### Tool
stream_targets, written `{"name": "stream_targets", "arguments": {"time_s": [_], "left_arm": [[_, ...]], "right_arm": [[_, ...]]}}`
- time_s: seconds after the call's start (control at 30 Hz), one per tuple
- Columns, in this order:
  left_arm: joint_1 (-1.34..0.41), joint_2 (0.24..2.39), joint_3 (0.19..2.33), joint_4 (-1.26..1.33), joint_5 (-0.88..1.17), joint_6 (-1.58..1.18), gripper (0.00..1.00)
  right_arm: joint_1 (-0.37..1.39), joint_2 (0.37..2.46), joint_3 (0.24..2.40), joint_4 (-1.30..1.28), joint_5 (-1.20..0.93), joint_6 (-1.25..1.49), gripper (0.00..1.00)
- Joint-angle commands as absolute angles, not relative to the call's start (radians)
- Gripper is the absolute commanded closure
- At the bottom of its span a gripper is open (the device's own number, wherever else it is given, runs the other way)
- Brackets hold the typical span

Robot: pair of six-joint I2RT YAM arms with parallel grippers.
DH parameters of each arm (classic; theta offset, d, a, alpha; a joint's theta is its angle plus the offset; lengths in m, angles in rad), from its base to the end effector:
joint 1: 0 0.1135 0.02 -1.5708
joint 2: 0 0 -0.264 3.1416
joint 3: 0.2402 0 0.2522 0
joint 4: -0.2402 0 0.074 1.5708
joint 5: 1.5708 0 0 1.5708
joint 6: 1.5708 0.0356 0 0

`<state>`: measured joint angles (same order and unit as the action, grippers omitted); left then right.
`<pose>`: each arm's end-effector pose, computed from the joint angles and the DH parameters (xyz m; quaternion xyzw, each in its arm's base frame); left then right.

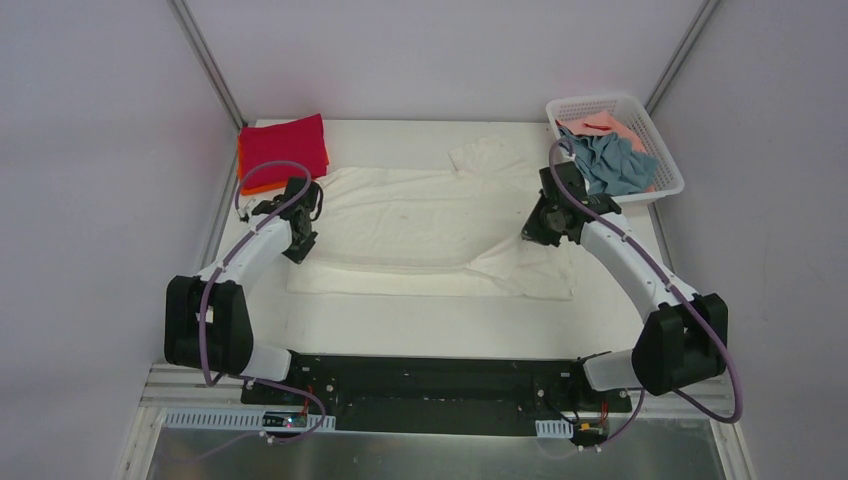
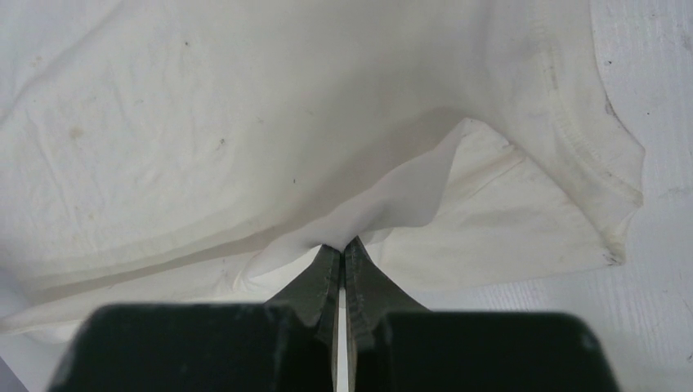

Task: Fold and stack the t-shirts
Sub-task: Fold the flattened tshirt in 1/3 of the way

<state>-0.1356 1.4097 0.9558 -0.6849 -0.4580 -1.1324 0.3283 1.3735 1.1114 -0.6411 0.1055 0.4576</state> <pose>0.2681 -0.0207 0.2244 -0.4975 0.8123 0.0550 0.2995 0.2739 0.0894 0.2809 0.0782 0.9404 0.0793 0.3213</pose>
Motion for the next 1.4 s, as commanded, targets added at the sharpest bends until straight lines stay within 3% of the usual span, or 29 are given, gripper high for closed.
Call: {"name": "stream_targets", "arguments": {"time_s": [0.0,0.2,0.43,0.47,0.6,0.63,0.67,0.7,0.8,0.83,0.87,0.97,1.1,1.2,1.37], "left_arm": [[-0.122,1.435,0.998,-0.692,-0.509,-1.115,1.0],[-0.118,1.493,1.016,-0.69,-0.502,-1.118,1.0],[-0.108,1.565,1.053,-0.687,-0.491,-1.116,0.8],[-0.105,1.573,1.06,-0.687,-0.485,-1.112,0.73],[-0.1,1.571,1.096,-0.689,-0.474,-1.081,0.28],[-0.1,1.559,1.105,-0.689,-0.471,-1.072,0.18],[-0.1,1.544,1.109,-0.689,-0.468,-1.061,0.06],[-0.1,1.527,1.114,-0.689,-0.465,-1.05,0.02],[-0.1,1.458,1.118,-0.689,-0.442,-1.012,0.01],[-0.1,1.439,1.116,-0.689,-0.423,-0.998,0.01],[-0.1,1.419,1.112,-0.688,-0.403,-0.985,0.01],[-0.102,1.38,1.089,-0.678,-0.311,-0.939,0.01],[-0.105,1.348,1.018,-0.607,-0.134,-0.872,0.01],[-0.113,1.335,0.946,-0.546,-0.058,-0.847,0.01],[-0.115,1.365,0.858,-0.465,0.035,-0.819,0.01]], "right_arm": [[0.314,1.401,1.167,-0.617,0.095,0.447,1.0],[0.309,1.465,1.195,-0.601,0.12,0.478,1.0],[0.291,1.625,1.273,-0.574,0.177,0.497,0.98],[0.284,1.66,1.292,-0.557,0.172,0.493,0.97],[0.261,1.791,1.389,-0.535,0.147,0.485,0.94],[0.256,1.82,1.427,-0.542,0.147,0.486,0.85],[0.254,1.833,1.451,-0.547,0.146,0.482,0.66],[0.252,1.838,1.471,-0.556,0.146,0.48,0.49],[0.251,1.801,1.48,-0.589,0.152,0.474,0.14],[0.251,1.771,1.461,-0.589,0.161,0.478,0.04],[0.25,1.737,1.42,-0.587,0.169,0.481,0.01],[0.251,1.622,1.287,-0.561,0.127,0.496,0.01],[0.252,1.482,1.084,-0.447,-0.11,0.528,0.01],[0.259,1.457,0.983,-0.382,-0.229,0.539,0.01],[0.282,1.493,0.941,-0.31,-0.242,0.543,0.01]]}}
